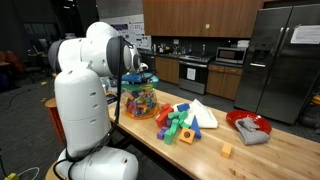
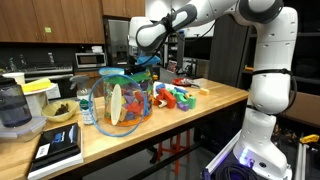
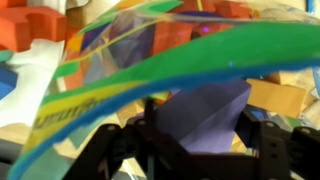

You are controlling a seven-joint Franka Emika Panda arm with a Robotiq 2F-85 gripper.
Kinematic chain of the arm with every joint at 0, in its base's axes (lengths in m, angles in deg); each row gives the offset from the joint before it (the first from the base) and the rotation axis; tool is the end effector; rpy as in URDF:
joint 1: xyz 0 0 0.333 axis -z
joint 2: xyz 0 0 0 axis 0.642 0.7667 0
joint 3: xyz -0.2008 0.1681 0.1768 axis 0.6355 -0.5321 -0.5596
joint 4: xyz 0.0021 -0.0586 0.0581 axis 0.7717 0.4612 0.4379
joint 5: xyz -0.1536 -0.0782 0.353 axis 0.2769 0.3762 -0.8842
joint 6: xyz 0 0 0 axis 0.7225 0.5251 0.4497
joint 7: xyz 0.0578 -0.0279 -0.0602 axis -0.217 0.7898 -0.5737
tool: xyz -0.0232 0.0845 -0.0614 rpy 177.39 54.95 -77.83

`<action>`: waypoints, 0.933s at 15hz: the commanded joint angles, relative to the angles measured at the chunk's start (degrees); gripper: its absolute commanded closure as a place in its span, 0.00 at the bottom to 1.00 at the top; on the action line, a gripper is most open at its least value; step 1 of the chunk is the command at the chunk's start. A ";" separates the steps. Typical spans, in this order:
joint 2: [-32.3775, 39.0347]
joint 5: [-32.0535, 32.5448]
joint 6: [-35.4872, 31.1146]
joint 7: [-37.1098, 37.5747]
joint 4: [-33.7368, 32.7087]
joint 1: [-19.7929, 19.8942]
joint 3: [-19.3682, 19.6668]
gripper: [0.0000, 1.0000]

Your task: Transfer a block from the bag to the table

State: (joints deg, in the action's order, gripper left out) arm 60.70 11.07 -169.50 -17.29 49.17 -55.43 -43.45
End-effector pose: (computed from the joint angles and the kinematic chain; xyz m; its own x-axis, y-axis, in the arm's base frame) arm 0.5351 0.2665 0.4624 0.9523 0.2121 0.2193 0.2136 -0.9768 0.0175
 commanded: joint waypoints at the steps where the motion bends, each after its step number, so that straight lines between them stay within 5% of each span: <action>1: -1.68 3.78 4.87 -2.17 -5.57 1.11 0.40 0.51; 8: -1.84 8.14 8.58 -2.53 -15.40 2.51 0.98 0.51; 14: -4.58 8.51 11.13 -0.79 -16.79 4.76 2.67 0.51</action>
State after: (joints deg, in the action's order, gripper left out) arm 58.43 18.38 -160.49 -19.05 32.50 -51.72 -41.62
